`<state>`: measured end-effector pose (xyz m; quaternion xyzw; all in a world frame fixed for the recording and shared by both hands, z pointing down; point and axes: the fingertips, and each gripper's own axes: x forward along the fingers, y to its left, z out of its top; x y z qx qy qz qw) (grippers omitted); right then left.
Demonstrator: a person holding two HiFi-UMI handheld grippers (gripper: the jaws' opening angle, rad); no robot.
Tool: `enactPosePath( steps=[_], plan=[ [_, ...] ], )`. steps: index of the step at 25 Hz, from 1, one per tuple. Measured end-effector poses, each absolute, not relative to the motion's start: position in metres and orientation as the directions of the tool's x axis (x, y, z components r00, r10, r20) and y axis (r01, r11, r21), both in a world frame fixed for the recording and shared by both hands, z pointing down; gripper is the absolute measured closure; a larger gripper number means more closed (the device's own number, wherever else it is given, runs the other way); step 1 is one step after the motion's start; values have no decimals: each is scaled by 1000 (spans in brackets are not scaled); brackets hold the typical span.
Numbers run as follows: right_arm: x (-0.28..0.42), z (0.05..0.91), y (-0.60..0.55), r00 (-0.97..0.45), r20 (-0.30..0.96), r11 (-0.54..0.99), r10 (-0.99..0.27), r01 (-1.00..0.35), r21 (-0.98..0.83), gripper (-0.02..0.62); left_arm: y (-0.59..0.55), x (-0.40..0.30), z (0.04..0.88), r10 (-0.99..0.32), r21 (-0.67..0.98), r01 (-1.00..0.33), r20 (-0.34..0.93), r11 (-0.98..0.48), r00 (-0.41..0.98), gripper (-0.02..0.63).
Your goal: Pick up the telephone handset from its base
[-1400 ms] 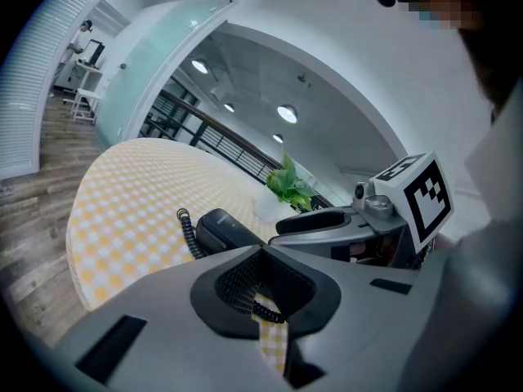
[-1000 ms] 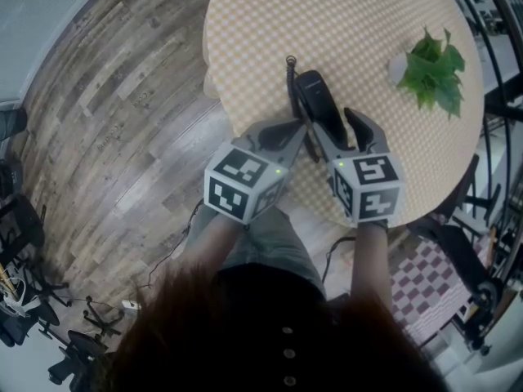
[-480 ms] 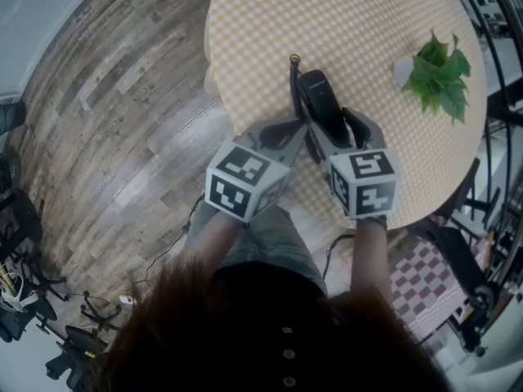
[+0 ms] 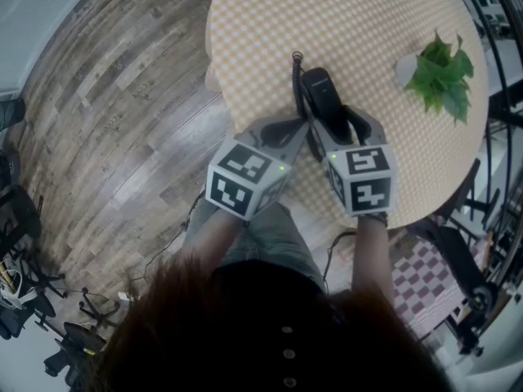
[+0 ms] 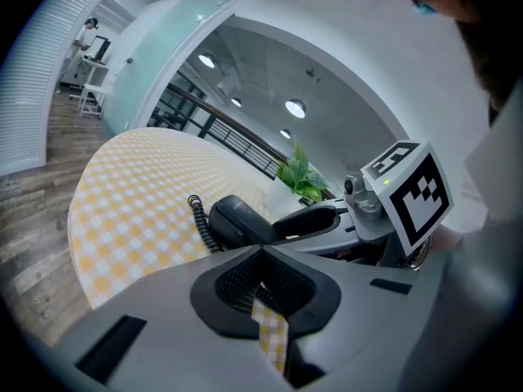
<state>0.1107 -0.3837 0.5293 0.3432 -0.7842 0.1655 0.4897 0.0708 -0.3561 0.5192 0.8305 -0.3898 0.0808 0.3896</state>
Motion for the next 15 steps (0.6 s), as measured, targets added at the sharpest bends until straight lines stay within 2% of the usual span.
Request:
enactPosePath(
  steps=[15],
  plan=[
    [113,522,-384,-270,872,693,-409,-714,104,365,-357,69,517,-581,578,-713,442,-398,683,600]
  ],
)
